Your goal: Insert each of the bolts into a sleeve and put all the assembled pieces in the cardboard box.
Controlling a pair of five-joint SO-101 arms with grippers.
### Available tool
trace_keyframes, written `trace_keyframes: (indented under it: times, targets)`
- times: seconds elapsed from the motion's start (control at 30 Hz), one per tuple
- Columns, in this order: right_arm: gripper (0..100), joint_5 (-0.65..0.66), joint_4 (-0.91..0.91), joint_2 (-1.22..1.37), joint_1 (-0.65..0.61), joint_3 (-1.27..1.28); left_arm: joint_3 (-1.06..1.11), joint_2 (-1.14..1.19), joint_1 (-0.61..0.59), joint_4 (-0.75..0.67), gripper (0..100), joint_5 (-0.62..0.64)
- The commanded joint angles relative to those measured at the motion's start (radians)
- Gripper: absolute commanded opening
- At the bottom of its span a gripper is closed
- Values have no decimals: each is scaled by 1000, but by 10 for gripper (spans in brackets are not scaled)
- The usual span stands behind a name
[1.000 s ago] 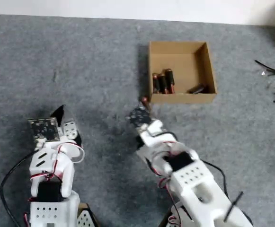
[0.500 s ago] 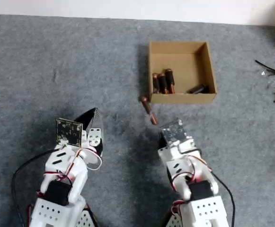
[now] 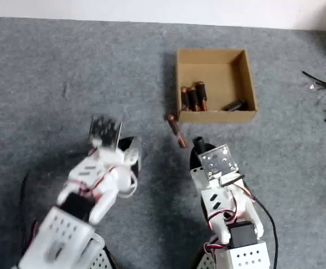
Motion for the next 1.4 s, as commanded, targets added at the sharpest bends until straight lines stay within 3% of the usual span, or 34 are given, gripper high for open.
trace_keyframes:
  times: [0.0,0.23,0.8,1.2,1.37]
  targets:
    - [5,-11,1,-21,12,97,-196,305,8,-23,10,74]
    - [5,-9,-1,-27,12,97,-343,631,8,-23,10,103]
    - [5,-6,-1,-27,13,96,-530,897,113,-25,11,104]
    - [5,-5,-1,-27,16,93,-863,1236,148,-25,11,104]
    - [5,-9,-45,-27,81,94,-995,1339,173,-21,11,104]
